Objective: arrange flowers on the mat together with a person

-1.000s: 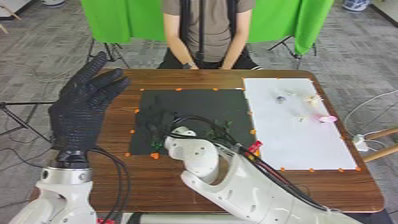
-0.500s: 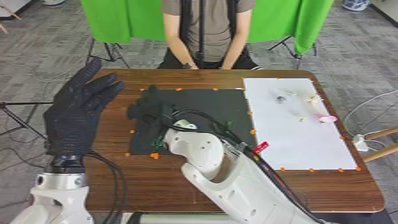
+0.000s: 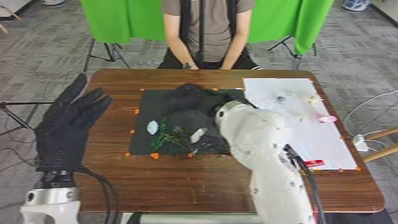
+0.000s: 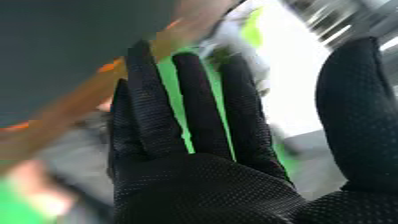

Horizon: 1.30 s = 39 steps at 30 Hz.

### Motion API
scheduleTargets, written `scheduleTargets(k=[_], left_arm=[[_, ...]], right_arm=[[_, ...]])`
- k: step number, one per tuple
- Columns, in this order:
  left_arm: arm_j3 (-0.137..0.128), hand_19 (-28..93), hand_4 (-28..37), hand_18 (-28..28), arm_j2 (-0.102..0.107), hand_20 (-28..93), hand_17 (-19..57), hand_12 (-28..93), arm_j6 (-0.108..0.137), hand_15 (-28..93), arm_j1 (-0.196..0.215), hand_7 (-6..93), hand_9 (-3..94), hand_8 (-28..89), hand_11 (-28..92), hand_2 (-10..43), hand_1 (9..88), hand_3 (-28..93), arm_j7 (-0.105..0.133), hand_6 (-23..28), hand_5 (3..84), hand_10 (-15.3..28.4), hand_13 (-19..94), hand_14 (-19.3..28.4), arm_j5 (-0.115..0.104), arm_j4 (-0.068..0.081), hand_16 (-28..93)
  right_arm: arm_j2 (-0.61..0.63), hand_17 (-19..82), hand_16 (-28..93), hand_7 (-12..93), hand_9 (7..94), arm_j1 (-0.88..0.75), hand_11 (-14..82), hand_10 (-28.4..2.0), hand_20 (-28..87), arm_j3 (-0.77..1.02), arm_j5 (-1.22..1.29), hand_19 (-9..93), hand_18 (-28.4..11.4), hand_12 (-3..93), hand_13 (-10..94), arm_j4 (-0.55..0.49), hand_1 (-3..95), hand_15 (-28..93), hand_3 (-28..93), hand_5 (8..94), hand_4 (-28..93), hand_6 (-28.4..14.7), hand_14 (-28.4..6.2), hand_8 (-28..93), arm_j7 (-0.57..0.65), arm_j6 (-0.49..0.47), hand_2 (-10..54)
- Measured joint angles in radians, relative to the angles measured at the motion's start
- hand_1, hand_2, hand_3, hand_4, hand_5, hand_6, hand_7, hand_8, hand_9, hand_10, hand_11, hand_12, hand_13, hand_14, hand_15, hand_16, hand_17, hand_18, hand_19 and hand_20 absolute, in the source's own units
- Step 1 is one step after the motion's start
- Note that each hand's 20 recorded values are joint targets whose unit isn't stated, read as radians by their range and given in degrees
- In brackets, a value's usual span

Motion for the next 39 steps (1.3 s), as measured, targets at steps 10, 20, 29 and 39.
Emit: scheduleTargets(k=[10, 20, 29, 39], left_arm=[[0.003, 66, -28.1, 22.1, -0.030, -11, 2.4, 8, 0.003, 29, 0.015, 10.2, 36.1, -10, 18, 7.8, 22.4, 79, -0.043, 7.4, 35.8, 18.7, 28, 21.2, 0.017, 0.007, -7], [0.013, 61, -28.0, 21.5, -0.040, -15, -2.0, 8, -0.008, 31, 0.000, 11.1, 35.5, -10, 19, 7.5, 22.2, 80, -0.077, 7.3, 35.5, 18.8, 28, 22.7, 0.029, 0.019, -7], [0.041, 55, -28.0, 21.3, -0.043, -5, -5.3, 8, -0.009, 34, 0.002, 11.3, 35.6, -11, 20, 7.3, 22.4, 80, -0.089, 7.2, 35.5, 19.1, 28, 23.8, 0.029, 0.025, -8], [0.051, 55, -27.9, 21.6, -0.055, -2, -6.1, 9, -0.008, 36, 0.004, 11.1, 36.3, -10, 21, 7.3, 22.5, 80, -0.101, 7.5, 35.9, 19.4, 28, 24.4, 0.028, 0.025, -8]], right_arm=[[0.165, 5, 18, 9, 40.3, -0.203, 4.5, -15.6, 11, 0.300, 0.493, 41, -17.5, 10.7, 35, -0.102, 19.8, 14, 79, 36.0, -28, -0.2, -20.6, -12, -0.033, 0.272, 0.7], [0.171, 6, 19, 10, 42.7, -0.417, 6.2, -15.1, 12, 0.429, 0.973, 41, -17.3, 10.9, 39, -0.148, 19.6, 15, 80, 37.9, -28, 0.7, -20.2, -12, -0.105, 0.389, 2.6], [0.218, 6, 18, 12, 45.0, -0.560, 7.6, -14.6, 14, 0.423, 1.204, 43, -17.5, 10.4, 41, -0.190, 20.5, 18, 82, 39.8, -28, 1.2, -19.8, -13, -0.325, 0.529, 3.3], [0.221, 6, 17, 12, 45.5, -0.576, 8.0, -14.7, 14, 0.438, 1.163, 43, -17.4, 10.1, 41, -0.193, 20.3, 20, 82, 39.9, -28, 1.3, -19.7, -13, -0.314, 0.536, 3.6]])
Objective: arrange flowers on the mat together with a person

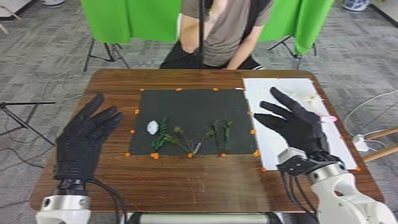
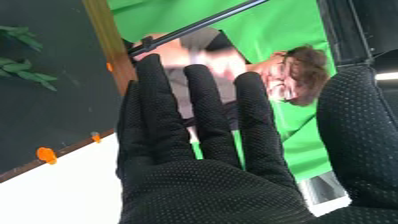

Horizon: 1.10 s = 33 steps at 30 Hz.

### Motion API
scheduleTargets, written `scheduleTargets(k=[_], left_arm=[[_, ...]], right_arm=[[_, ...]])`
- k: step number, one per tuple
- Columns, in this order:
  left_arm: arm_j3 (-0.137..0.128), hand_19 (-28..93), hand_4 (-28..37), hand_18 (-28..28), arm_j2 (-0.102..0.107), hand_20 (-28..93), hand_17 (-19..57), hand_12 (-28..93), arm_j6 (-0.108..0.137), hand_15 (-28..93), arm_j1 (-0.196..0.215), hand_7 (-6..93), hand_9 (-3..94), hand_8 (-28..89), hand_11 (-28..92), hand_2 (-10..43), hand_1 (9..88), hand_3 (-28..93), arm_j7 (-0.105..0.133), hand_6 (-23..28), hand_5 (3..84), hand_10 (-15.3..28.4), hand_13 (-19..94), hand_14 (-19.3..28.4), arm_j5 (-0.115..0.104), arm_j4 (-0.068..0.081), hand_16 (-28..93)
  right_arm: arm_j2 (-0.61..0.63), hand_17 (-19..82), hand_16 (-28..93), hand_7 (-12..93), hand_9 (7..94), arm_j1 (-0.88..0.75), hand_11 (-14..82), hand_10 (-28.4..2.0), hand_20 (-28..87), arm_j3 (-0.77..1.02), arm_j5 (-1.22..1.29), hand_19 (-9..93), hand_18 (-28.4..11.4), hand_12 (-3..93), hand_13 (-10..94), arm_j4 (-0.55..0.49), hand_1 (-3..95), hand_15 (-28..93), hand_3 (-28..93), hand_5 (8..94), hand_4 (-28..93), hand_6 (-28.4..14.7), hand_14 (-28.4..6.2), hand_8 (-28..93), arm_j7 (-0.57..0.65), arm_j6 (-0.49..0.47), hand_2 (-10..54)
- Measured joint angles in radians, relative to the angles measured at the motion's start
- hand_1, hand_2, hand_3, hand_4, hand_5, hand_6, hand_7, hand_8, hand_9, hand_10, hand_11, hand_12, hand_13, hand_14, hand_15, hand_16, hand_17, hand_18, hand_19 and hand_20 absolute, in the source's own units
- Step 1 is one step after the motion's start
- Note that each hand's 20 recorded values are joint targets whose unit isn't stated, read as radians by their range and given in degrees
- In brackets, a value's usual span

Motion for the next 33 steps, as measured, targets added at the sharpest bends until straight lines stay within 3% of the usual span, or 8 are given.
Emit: scheduleTargets(k=[33], left_arm=[[0.007, 57, -27.8, 21.3, -0.005, -3, -4.3, 8, 0.001, 36, -0.001, 11.1, 36.9, -10, 21, 7.4, 22.7, 80, -0.009, 7.7, 36.2, 19.8, 29, 24.6, 0.000, 0.002, -9]], right_arm=[[-0.001, 6, 17, 12, 45.6, -0.003, 7.9, -14.5, 14, 0.005, -0.010, 43, -17.6, 10.1, 41, 0.000, 20.3, 20, 82, 39.7, -28, 1.6, -19.8, -13, 0.026, -0.006, 3.4]])
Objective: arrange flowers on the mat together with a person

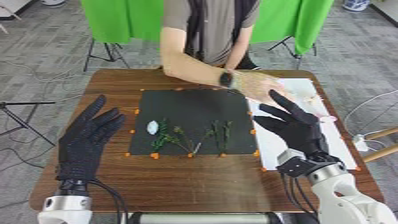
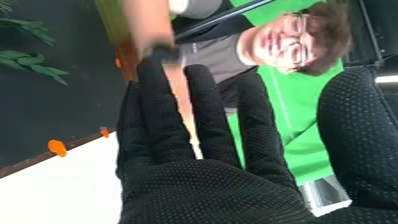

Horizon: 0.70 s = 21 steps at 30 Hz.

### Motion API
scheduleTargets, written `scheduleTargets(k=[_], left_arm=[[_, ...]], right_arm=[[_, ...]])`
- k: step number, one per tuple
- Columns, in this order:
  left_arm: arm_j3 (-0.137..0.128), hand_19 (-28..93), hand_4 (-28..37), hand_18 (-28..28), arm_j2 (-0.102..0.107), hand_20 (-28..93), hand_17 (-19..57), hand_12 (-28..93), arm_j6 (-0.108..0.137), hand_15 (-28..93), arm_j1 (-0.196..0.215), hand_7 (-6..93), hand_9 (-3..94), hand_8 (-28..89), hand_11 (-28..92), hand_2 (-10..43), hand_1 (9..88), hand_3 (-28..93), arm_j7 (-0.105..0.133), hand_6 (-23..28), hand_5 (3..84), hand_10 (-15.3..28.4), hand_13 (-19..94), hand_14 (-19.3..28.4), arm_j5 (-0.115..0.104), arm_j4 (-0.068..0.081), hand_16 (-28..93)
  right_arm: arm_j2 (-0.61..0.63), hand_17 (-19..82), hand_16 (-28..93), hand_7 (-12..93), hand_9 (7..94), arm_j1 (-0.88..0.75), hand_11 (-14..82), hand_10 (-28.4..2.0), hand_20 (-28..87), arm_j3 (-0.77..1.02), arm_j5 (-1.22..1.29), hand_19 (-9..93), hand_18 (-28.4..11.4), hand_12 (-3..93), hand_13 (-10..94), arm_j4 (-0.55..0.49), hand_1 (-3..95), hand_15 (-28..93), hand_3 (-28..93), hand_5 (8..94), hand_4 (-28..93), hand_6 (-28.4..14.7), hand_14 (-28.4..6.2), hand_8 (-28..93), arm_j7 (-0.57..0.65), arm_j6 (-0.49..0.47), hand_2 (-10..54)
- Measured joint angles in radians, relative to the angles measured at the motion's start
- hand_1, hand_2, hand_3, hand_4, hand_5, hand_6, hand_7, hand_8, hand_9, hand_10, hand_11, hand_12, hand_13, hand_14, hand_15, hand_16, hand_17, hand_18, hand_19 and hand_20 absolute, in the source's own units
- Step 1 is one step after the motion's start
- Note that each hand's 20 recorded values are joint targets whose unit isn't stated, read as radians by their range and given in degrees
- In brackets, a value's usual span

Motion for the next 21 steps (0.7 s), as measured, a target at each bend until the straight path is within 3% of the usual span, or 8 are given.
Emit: scheduleTargets(k=[21], left_arm=[[0.001, 57, -27.8, 21.8, -0.001, -2, -5.2, 9, 0.000, 36, 0.000, 11.5, 37.2, -10, 22, 7.4, 22.8, 80, 0.000, 7.8, 36.2, 20.2, 29, 24.6, 0.000, 0.000, -9]], right_arm=[[-0.002, 6, 17, 12, 47.5, 0.000, 9.3, -15.0, 15, 0.002, -0.007, 45, -17.5, 10.3, 42, 0.000, 20.9, 22, 82, 40.2, -28, 1.5, -19.6, -13, 0.011, 0.000, 3.3]])
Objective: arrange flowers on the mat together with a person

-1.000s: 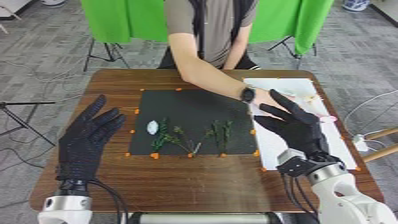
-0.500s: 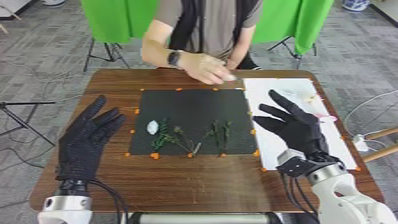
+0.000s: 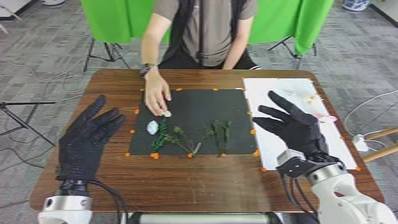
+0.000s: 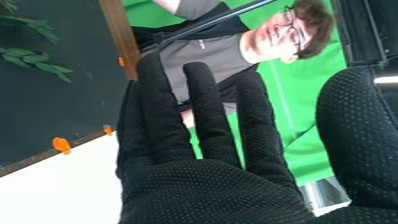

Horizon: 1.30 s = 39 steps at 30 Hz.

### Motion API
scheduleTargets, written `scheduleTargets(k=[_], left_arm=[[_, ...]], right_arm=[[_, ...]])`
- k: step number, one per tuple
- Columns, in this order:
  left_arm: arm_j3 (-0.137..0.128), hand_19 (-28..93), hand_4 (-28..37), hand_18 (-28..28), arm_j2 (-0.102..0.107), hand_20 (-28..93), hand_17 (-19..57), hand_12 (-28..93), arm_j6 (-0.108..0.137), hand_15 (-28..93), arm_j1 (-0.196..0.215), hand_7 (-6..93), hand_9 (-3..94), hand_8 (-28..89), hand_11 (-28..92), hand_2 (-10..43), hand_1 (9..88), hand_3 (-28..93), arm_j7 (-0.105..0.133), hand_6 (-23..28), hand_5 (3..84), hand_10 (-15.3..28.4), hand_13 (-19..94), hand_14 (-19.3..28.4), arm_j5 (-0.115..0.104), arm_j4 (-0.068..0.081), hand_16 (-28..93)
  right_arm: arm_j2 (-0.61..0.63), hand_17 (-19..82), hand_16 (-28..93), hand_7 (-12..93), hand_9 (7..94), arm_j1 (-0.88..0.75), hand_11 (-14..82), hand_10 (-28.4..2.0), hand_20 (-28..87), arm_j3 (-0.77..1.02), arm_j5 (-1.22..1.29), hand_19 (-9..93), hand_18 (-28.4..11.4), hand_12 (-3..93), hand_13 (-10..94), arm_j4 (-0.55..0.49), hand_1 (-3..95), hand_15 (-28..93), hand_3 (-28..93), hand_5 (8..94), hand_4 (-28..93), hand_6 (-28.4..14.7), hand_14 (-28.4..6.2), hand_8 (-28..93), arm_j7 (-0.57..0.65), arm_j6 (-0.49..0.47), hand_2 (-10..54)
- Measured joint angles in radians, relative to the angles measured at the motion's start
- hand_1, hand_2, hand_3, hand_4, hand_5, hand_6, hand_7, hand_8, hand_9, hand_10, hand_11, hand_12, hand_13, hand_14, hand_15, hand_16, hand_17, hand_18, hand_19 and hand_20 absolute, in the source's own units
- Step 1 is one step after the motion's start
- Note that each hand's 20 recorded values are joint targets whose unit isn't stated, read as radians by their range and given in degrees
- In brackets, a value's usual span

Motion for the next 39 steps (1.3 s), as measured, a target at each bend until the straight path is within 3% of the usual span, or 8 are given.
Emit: scheduleTargets(k=[8, 12, 22, 28, 36, 39], left_arm=[[0.003, 56, -27.7, 21.8, 0.003, -1, -5.5, 9, 0.000, 36, -0.001, 11.5, 37.2, -10, 22, 7.4, 22.8, 80, 0.003, 7.8, 36.1, 20.1, 29, 24.6, -0.001, 0.000, -8], [0.008, 56, -27.8, 21.9, 0.005, -1, -5.5, 9, 0.001, 36, -0.002, 11.6, 37.2, -10, 22, 7.4, 22.8, 80, 0.005, 7.8, 36.1, 20.1, 29, 24.6, -0.001, 0.000, -8], [0.008, 57, -27.7, 22.5, 0.005, 0, -5.7, 9, 0.002, 36, -0.001, 11.8, 37.1, -10, 22, 7.4, 22.8, 80, 0.003, 8.0, 36.2, 20.1, 29, 24.6, -0.001, 0.000, -8], [0.009, 57, -27.7, 22.6, 0.007, 0, -5.8, 9, 0.007, 36, -0.001, 11.8, 37.1, -10, 23, 7.5, 22.8, 80, 0.006, 8.0, 36.2, 20.2, 29, 24.7, -0.001, -0.001, -8], [0.011, 57, -27.7, 22.6, 0.009, 0, -5.9, 9, 0.014, 37, -0.001, 12.0, 37.1, -10, 23, 7.5, 22.8, 80, 0.009, 8.1, 36.3, 20.2, 29, 24.7, -0.004, -0.001, -8], [0.010, 57, -27.7, 22.6, 0.009, 0, -6.0, 9, 0.016, 37, 0.000, 12.0, 37.1, -10, 23, 7.5, 22.8, 80, 0.009, 8.1, 36.4, 20.2, 29, 24.7, -0.005, -0.002, -8]], right_arm=[[0.010, 6, 16, 13, 51.7, 0.002, 12.4, -16.6, 16, 0.000, -0.026, 48, -17.8, 10.9, 45, 0.000, 21.3, 28, 82, 42.0, -28, 1.0, -18.9, -14, 0.003, 0.021, 3.3], [0.036, 7, 14, 13, 54.6, 0.007, 15.7, -16.8, 16, -0.002, -0.094, 51, -18.3, 11.0, 48, -0.006, 22.4, 34, 82, 42.9, -28, 0.5, -18.2, -14, 0.010, 0.092, 2.7], [0.201, 13, 9, 13, 62.0, 0.018, 21.2, -16.2, 15, -0.025, -0.416, 63, -18.1, 10.8, 58, -0.037, 27.0, 45, 81, 47.4, -28, -1.1, -15.7, -14, 0.147, 0.488, 2.0], [0.355, 14, 8, 13, 63.6, 0.091, 20.7, -16.9, 13, -0.159, -0.758, 66, -17.8, 10.8, 59, 0.018, 27.7, 47, 81, 48.1, -28, -1.6, -15.2, -14, 0.454, 0.714, 2.2], [0.436, 16, 8, 13, 65.7, 0.243, 20.7, -16.8, 10, -0.224, -0.853, 68, -18.6, 11.2, 62, 0.166, 29.1, 47, 80, 47.7, -28, -1.6, -14.9, -14, 0.584, 0.735, -0.3], [0.476, 17, 7, 13, 65.9, 0.280, 20.4, -16.8, 9, -0.274, -1.026, 69, -18.7, 11.2, 63, 0.190, 30.2, 47, 81, 46.9, -28, -1.5, -14.9, -13, 0.704, 0.703, -1.9]])
